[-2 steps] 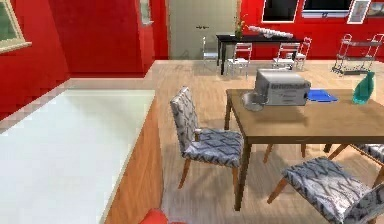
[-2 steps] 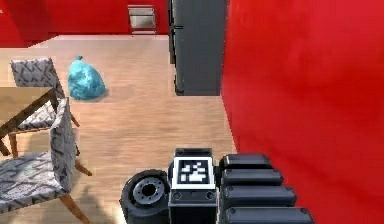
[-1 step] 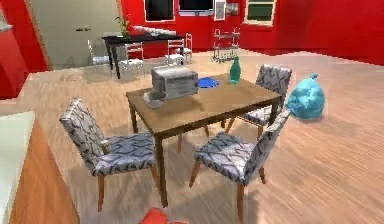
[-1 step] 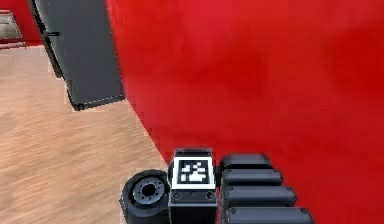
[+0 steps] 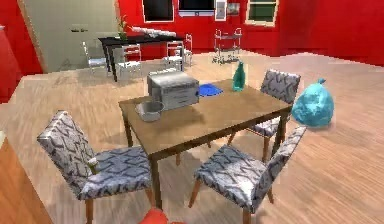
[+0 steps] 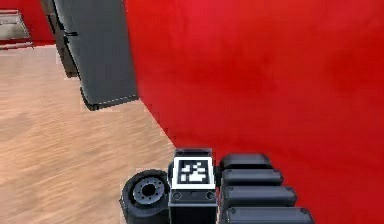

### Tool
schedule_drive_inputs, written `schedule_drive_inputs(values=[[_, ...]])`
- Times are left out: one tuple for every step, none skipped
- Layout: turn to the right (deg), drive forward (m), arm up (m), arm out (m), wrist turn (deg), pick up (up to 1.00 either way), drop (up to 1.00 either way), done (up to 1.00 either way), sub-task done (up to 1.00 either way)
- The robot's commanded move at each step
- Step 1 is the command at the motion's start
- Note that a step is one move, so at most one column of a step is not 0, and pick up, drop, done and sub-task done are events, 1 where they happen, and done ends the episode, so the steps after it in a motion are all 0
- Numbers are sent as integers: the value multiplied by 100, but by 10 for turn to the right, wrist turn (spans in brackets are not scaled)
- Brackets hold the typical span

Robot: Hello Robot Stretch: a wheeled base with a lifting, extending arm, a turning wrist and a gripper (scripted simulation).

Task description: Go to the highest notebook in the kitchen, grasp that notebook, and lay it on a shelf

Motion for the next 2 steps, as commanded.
schedule_drive_inputs(values=[[450,0,0,0,0,0,0,0,0],[120,0,0,0,0,0,0,0,0]])
